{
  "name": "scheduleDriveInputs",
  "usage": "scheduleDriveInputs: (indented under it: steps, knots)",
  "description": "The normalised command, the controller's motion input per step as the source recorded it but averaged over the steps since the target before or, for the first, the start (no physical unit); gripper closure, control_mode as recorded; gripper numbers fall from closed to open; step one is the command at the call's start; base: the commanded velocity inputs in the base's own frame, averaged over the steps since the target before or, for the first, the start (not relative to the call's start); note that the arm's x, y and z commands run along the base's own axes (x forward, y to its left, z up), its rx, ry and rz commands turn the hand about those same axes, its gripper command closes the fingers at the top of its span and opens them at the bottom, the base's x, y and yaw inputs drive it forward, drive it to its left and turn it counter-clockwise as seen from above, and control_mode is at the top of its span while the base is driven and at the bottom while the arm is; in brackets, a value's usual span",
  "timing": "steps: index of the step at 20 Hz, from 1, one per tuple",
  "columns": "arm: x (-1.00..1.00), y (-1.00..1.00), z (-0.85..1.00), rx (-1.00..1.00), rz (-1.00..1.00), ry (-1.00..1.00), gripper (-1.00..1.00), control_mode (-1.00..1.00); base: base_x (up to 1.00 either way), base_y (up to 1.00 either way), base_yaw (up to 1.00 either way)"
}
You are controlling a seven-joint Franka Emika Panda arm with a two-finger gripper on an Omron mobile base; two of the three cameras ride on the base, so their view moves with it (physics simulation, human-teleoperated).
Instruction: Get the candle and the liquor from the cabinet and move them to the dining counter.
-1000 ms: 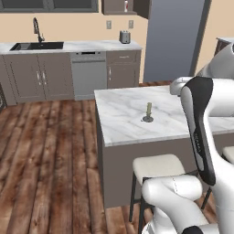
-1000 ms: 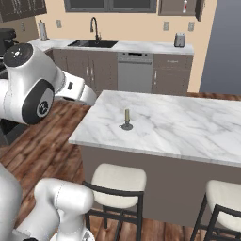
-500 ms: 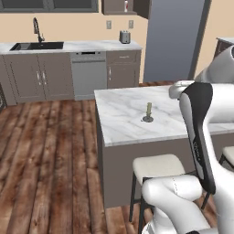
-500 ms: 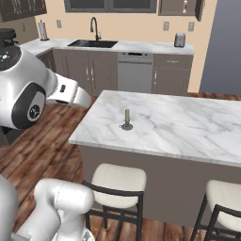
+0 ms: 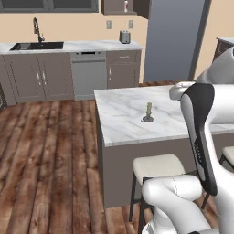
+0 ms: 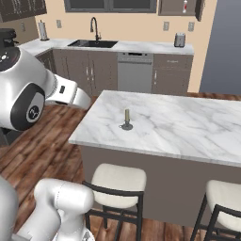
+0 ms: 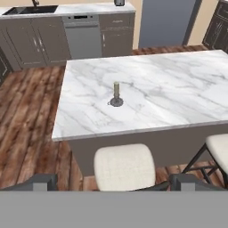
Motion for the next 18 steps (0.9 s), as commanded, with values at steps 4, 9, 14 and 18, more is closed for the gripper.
scheduleDriveInputs:
  steps: [4,9,14,18]
  knots:
    - [0.00,0.00,0.00,0.00,0.00,0.03,-1.00,-1.00,0.00,0.00,0.00]
    - [-0.09,0.00,0.00,0.00,0.00,0.01,-1.00,1.00,-0.04,0.00,0.00]
    - [0.00,0.00,0.00,0.00,0.00,0.00,-1.00,1.00,-0.77,0.14,0.00]
    - [0.00,0.00,0.00,0.00,0.00,0.00,-1.00,1.00,-1.00,0.93,0.02]
